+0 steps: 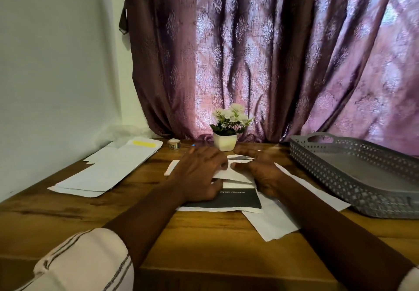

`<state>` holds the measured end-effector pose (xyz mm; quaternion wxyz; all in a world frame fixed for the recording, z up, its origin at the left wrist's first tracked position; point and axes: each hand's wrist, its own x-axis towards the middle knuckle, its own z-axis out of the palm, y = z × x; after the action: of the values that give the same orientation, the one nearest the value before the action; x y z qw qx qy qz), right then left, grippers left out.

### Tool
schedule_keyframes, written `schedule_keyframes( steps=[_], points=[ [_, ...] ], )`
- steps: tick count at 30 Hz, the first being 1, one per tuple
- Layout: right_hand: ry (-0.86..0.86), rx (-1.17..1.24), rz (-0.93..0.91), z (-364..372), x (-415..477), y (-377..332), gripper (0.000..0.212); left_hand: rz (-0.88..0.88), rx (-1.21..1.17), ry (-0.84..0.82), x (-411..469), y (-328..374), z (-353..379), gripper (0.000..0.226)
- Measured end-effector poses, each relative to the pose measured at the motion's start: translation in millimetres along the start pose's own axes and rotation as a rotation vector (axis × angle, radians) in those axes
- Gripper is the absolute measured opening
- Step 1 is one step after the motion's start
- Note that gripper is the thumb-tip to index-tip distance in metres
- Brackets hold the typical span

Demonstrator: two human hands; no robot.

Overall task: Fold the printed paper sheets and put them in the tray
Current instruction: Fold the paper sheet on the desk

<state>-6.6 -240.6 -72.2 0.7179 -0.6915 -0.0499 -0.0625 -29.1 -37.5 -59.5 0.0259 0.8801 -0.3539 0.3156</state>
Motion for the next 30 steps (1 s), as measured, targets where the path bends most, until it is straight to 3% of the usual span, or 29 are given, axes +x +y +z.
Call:
schedule_keyframes(
  steps=[3, 7, 14, 17, 21, 22, 25, 27, 30],
  points=[
    [-0.040, 0.000, -0.135, 5, -5, -2, 0.040, -0.109, -0.192, 0.011, -1, -1, 10, 0.053],
    [-0.073, -0.065, -0.249, 10, -2, 3, 0.016, -0.147, -0.242, 0.168, 4, -9, 17, 0.015],
    [0.079, -0.163, -0.300, -11, 2, -5, 0.013, -0.403, -0.536, 0.222, -1, -55, 16, 0.007],
    [0.125, -0.145, -0.322, -19, 6, -7, 0.017, -0.425, -0.393, 0.229, -10, -64, 11, 0.014],
    [0.100, -0.033, -0.322, -13, 5, -3, 0.008, -0.294, -0.058, 0.102, -11, -53, 3, 0.045],
    [0.092, -0.006, -0.311, -10, 4, -6, 0.005, -0.273, -0.015, 0.112, -9, -50, 2, 0.042],
    [0.066, -0.019, -0.274, -9, -4, -15, 0.032, -0.199, 0.016, 0.210, -7, -43, -2, 0.024],
    [0.034, -0.133, -0.222, -12, -4, -13, 0.033, -0.191, -0.011, 0.224, -8, -40, -5, 0.024],
    [-0.021, -0.535, -0.209, -15, 1, -1, 0.036, -0.165, -0.003, 0.236, -10, -36, -9, 0.025]
  ],
)
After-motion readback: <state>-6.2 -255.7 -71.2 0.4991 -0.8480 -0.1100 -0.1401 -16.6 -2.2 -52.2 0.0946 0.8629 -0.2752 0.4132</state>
